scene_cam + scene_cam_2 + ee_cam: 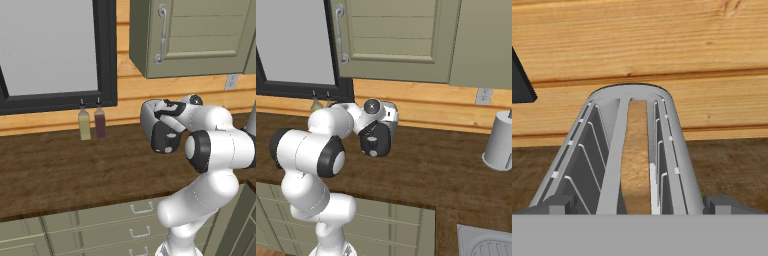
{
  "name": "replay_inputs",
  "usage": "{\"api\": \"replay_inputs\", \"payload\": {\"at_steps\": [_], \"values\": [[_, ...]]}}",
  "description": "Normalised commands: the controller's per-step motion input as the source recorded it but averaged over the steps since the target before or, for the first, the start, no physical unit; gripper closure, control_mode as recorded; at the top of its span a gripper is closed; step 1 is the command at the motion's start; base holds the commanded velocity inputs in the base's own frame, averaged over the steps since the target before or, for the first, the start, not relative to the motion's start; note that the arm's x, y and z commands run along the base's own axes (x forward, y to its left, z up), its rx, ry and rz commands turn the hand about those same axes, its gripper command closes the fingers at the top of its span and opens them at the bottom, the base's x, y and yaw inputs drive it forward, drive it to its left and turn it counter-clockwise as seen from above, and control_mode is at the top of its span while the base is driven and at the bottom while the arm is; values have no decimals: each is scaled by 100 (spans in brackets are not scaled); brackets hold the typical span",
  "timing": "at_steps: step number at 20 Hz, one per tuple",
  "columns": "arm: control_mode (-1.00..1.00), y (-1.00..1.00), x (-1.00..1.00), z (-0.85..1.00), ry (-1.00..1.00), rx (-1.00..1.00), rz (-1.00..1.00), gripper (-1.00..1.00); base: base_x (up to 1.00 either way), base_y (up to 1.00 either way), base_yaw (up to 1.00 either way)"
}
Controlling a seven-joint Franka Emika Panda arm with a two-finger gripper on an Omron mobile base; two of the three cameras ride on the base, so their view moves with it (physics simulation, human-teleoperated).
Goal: Start the toaster. Once the lever pops up, take the bread to the plate on the dining counter.
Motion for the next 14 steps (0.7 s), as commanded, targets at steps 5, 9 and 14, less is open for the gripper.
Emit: {"api": "replay_inputs", "payload": {"at_steps": [5, 9, 14], "values": [[-100, 0, 0, 0, 0, 0, 0, -100, 0, 0, 0], [-100, 0, 0, 0, 0, 0, 0, -100, 0, 0, 0], [-100, 0, 0, 0, 0, 0, 0, -100, 0, 0, 0]]}}
